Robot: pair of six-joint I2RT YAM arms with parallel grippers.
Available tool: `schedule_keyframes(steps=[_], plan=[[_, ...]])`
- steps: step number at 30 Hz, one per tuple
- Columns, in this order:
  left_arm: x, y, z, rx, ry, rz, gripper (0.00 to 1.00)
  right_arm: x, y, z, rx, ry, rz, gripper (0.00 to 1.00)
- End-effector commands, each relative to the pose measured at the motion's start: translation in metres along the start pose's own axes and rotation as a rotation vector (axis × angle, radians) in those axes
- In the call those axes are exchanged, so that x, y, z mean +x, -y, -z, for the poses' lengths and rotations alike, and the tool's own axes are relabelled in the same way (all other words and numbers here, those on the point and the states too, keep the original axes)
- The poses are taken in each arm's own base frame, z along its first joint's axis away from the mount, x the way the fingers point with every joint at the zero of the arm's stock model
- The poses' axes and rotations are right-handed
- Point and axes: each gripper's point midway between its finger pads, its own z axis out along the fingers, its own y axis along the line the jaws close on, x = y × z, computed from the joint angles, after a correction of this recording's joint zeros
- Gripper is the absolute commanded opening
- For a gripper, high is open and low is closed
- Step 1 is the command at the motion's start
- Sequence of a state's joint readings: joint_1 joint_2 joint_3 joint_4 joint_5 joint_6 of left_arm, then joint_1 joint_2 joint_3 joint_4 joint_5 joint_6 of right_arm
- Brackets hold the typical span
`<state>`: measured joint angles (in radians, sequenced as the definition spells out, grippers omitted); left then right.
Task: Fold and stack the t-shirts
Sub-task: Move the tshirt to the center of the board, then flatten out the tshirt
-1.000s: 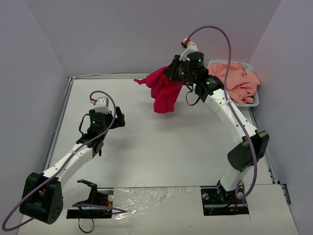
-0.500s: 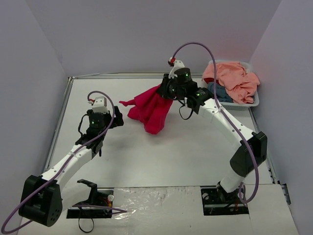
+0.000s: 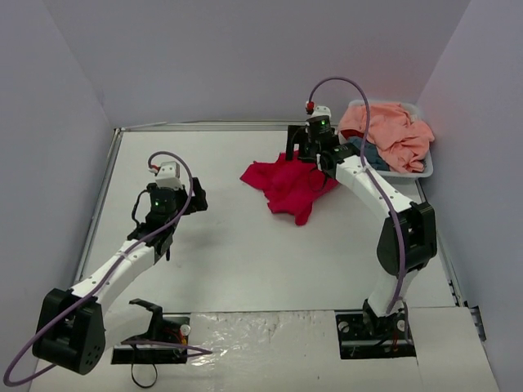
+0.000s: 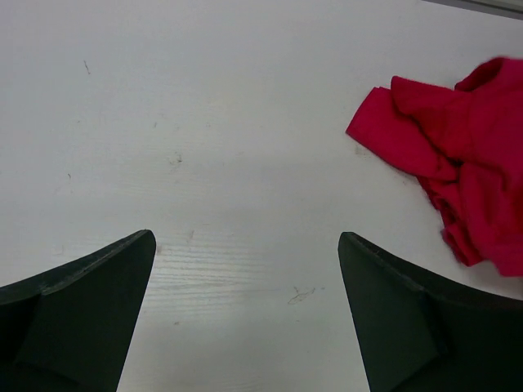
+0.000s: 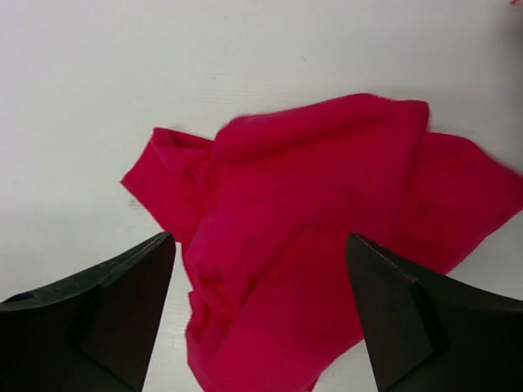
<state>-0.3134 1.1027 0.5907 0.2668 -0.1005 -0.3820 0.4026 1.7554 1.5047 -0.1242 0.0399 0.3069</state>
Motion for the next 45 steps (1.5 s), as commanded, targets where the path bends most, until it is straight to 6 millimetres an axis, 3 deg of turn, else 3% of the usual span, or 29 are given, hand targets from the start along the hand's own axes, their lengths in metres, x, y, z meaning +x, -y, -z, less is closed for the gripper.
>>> schedule_keyframes(steps=[1, 4, 6, 10, 13, 17, 23, 29, 33, 40, 45], plan=[[-0.002, 0.006, -0.001, 0.021, 0.006, 0.005, 0.94, -0.004, 0.011, 0.006, 0.092, 0.034, 0.056, 0.82], [-0.001, 0.006, -0.002, 0.023, 0.001, 0.004, 0.94, -0.010, 0.006, 0.020, 0.072, 0.058, 0.078, 0.82], [0.000, 0.006, -0.002, 0.022, -0.001, 0.004, 0.94, -0.012, -0.008, 0.036, 0.022, 0.071, 0.105, 0.82], [0.000, 0.006, -0.003, 0.022, -0.002, 0.002, 0.94, 0.011, -0.040, 0.057, -0.113, 0.026, 0.179, 0.79], [0.003, 0.006, -0.005, 0.024, -0.011, 0.004, 0.94, 0.031, -0.042, 0.063, -0.132, -0.010, 0.208, 0.77], [0.004, 0.008, -0.006, 0.030, -0.016, 0.008, 0.94, 0.067, -0.034, 0.055, -0.127, -0.089, 0.258, 0.73], [0.004, 0.009, -0.006, 0.037, -0.015, 0.011, 0.94, 0.116, -0.044, 0.037, -0.110, -0.192, 0.349, 0.70], [0.005, 0.009, -0.006, 0.035, -0.021, 0.009, 0.94, 0.148, -0.050, 0.019, -0.055, -0.251, 0.422, 0.69], [0.006, 0.008, -0.007, 0.033, -0.023, 0.007, 0.94, 0.155, -0.052, 0.013, -0.028, -0.257, 0.450, 0.69], [0.007, 0.009, -0.007, 0.037, -0.025, 0.008, 0.94, 0.142, -0.032, 0.011, 0.099, -0.207, 0.471, 0.68], [0.008, 0.010, -0.008, 0.040, -0.031, 0.009, 0.94, 0.148, -0.024, 0.006, 0.136, -0.221, 0.499, 0.68]])
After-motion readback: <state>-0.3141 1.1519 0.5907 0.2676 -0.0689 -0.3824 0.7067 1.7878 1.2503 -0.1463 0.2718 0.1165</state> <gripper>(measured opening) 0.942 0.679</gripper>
